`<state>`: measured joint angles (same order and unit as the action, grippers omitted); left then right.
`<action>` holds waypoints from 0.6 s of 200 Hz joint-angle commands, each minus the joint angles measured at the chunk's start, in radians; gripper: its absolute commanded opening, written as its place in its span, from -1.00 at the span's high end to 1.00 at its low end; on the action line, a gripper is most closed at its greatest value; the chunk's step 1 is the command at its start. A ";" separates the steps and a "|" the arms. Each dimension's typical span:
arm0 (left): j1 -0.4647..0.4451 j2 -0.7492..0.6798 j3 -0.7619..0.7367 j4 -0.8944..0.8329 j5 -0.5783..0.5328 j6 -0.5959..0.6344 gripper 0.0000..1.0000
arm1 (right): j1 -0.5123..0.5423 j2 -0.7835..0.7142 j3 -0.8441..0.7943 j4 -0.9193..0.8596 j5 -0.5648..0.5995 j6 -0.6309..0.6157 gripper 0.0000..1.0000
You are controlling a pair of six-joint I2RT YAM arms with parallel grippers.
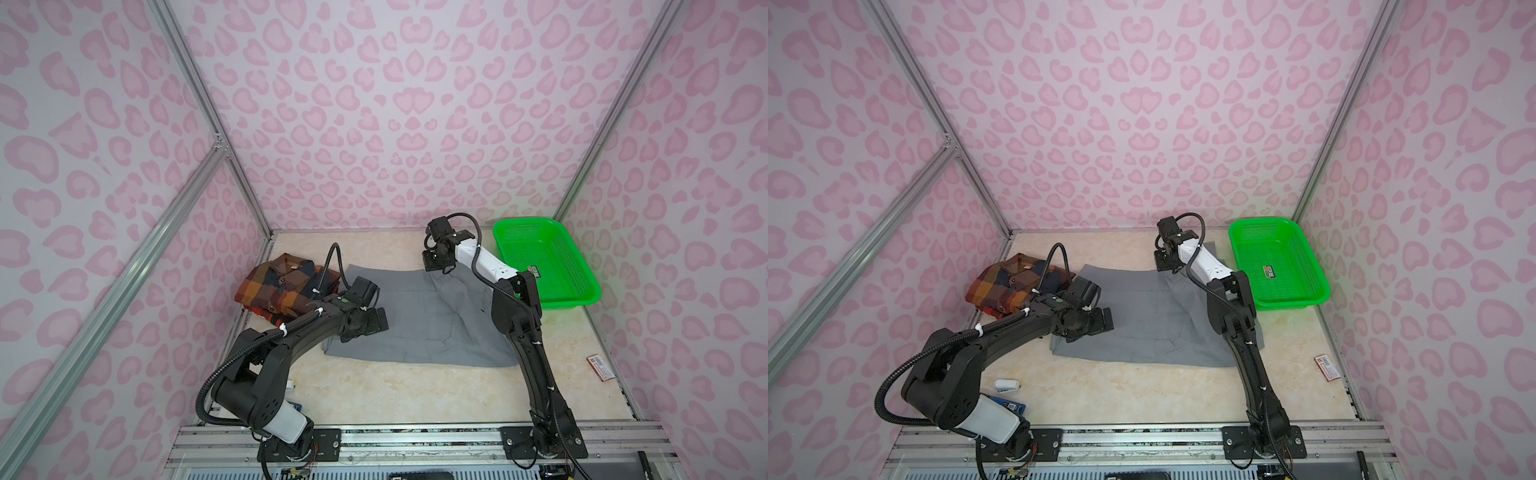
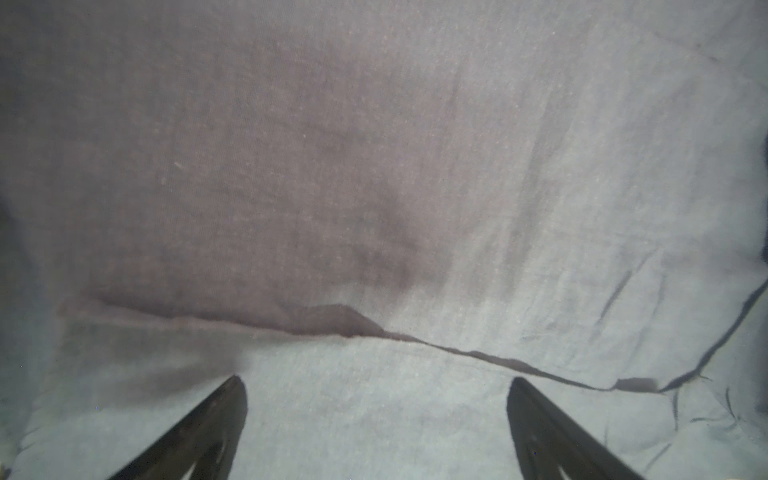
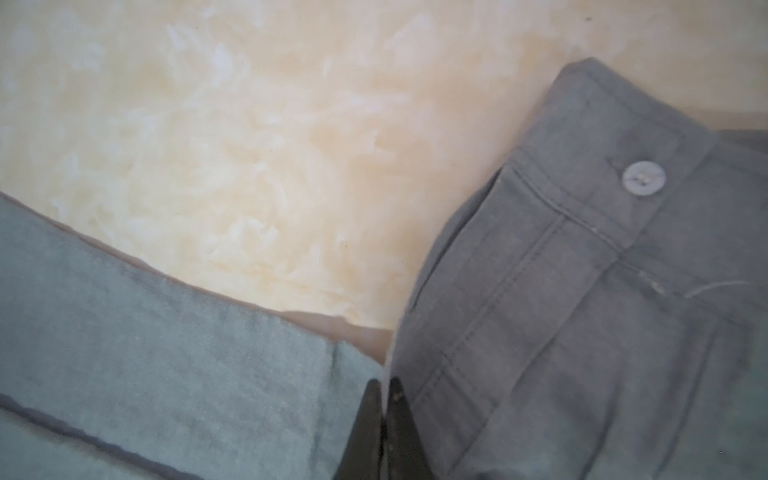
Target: Fold and stack the long sleeve shirts
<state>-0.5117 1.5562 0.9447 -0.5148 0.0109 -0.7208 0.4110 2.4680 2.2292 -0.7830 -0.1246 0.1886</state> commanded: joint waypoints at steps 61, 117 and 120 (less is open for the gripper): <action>0.001 -0.001 0.057 -0.002 -0.011 0.009 -0.99 | -0.127 -0.559 -0.516 0.533 -0.412 0.276 1.00; 0.001 0.027 0.092 0.006 0.007 0.011 -0.98 | -0.392 -0.549 -0.939 1.065 -0.587 0.746 1.00; 0.001 0.028 0.092 0.006 0.008 0.011 -0.98 | -0.393 -0.542 -0.936 1.061 -0.585 0.743 1.00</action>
<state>-0.5117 1.5745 1.0210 -0.5209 0.0116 -0.7143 0.0422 1.8786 1.3251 0.0570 -0.6170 0.7528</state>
